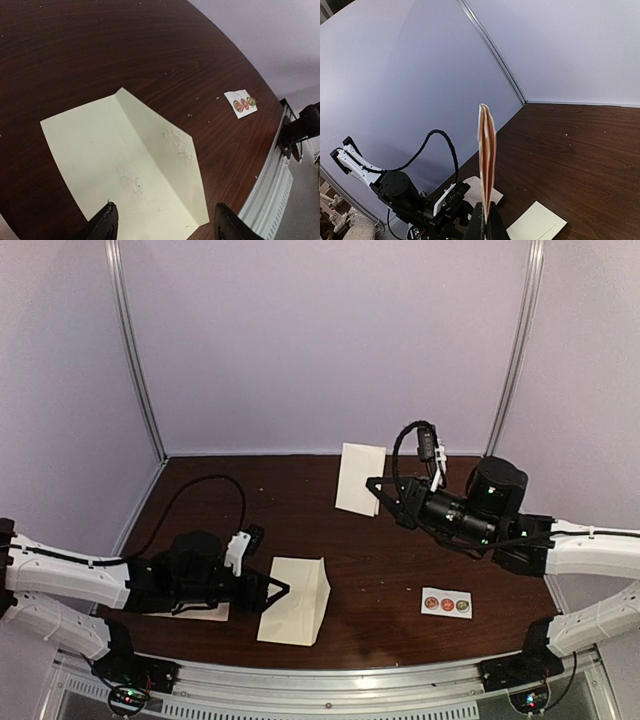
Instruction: Place the letter into the envelope and seal it
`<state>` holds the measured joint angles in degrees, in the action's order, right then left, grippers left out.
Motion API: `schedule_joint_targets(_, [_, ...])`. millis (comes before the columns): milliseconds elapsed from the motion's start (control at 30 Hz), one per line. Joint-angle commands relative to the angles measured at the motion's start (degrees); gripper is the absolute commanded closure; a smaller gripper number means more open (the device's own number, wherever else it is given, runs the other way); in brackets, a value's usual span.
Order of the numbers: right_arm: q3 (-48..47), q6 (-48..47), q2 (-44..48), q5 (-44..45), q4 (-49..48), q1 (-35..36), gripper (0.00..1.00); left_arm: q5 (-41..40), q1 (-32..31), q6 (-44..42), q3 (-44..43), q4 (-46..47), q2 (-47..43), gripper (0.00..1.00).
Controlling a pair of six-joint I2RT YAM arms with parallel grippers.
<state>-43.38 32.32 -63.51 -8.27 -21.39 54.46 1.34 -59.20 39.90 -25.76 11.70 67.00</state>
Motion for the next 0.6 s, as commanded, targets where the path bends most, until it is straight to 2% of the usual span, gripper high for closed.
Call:
schedule_joint_targets(0, [0.45, -0.33, 0.2, 0.46, 0.3, -0.4, 1.0, -8.88, -3.66, -2.8, -2.1, -6.69, 2.51, 0.3])
schedule_joint_targets(133, [0.51, -0.33, -0.02, 0.55, -0.14, -0.49, 1.0, -9.47, -5.91, -2.9, -2.3, -6.69, 4.83, 0.32])
schedule_joint_targets(267, [1.04, 0.26, -0.21, 0.53, -0.62, -0.65, 1.0, -7.54, -6.71, -2.95, -2.51, -3.72, 8.43, 0.41])
schedule_joint_targets(567, [1.78, 0.82, -0.64, -0.77, -1.17, -1.29, 1.0, -7.21, -6.67, -1.89, -3.99, 2.62, 18.83, 0.4])
